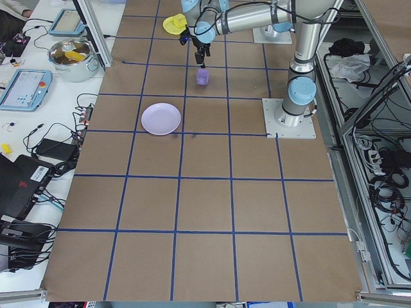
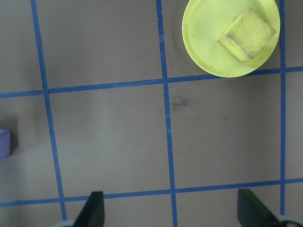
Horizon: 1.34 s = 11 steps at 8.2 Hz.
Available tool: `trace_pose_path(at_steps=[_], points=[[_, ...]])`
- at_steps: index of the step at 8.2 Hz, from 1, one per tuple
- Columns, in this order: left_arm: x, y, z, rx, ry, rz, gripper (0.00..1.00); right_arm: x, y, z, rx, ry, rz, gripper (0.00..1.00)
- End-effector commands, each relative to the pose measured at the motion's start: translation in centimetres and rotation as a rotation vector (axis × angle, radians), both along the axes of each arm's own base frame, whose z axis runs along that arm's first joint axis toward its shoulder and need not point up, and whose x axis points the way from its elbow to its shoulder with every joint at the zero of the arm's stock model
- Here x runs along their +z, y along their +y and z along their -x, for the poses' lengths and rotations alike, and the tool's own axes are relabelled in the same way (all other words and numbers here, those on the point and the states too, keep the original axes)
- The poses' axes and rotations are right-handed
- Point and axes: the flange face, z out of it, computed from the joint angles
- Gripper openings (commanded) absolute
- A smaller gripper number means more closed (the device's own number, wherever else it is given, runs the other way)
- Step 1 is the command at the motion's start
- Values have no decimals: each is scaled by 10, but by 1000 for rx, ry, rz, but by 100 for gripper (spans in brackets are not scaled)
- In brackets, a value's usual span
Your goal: Sort blocks by color into plates
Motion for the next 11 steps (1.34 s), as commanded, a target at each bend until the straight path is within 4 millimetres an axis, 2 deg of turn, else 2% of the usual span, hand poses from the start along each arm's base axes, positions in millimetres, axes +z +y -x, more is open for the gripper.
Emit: trace_pose_path(at_steps=[1,5,7,8,9,11], points=[[-34,-9,13,28,94,-45,100,-1,2,0,1,8,-1,100],[-84,-30,12,51,89,-66,100,0,2,0,1,8,0,100],[-89,-32,11,52,82,-69,100,0,2,0,1,8,0,100],[-90,-34,8,53,82,-70,100,0,2,0,1,8,0,100],[-90,-39,-4,64,85,-72,100,0,2,0,1,8,0,100],[-95,-41,-7,80,83,-80,100,0,2,0,1,6,0,100]])
